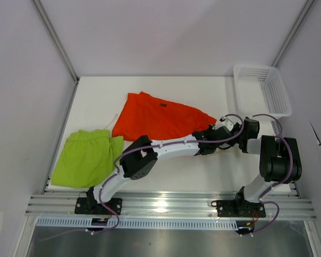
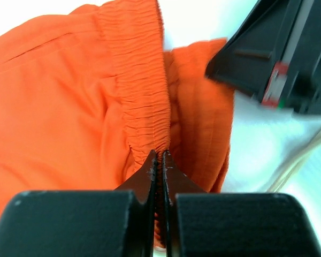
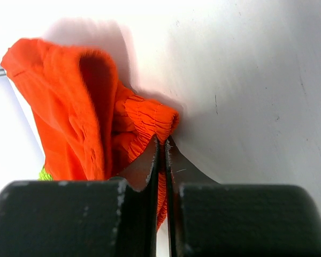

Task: Fold and stack the shorts
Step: Fold the shorts

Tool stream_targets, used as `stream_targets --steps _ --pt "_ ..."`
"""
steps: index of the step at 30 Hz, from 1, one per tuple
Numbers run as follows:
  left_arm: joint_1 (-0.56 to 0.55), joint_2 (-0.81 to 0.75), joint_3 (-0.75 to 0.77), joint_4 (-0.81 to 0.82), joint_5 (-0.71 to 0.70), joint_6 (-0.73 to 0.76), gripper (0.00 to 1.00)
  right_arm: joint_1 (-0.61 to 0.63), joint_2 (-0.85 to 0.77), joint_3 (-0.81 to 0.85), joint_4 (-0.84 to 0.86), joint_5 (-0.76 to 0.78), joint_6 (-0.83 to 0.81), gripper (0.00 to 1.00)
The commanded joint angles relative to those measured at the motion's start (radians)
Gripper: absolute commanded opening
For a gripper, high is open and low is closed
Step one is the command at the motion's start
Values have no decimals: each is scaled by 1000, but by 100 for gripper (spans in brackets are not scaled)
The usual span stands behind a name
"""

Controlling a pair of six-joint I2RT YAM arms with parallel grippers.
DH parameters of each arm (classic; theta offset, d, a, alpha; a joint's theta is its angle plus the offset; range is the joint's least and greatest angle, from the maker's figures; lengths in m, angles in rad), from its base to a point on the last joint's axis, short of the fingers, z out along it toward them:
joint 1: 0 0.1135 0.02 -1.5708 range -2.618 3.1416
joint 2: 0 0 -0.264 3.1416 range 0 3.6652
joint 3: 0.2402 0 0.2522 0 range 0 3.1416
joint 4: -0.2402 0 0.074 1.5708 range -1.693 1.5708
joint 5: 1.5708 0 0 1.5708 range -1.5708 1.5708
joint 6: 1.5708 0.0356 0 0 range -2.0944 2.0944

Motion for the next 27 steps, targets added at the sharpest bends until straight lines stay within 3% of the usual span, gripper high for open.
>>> stream_targets --steps 1,10,27 --pt "-9 -135 -73 10 -30 -26 2 -9 19 35 6 22 -5 0" --pt "-23 -251 -212 66 116 -63 2 -8 19 32 12 23 -8 0" --pt "-86 -176 -172 -9 176 -189 6 -3 13 32 18 26 -10 0"
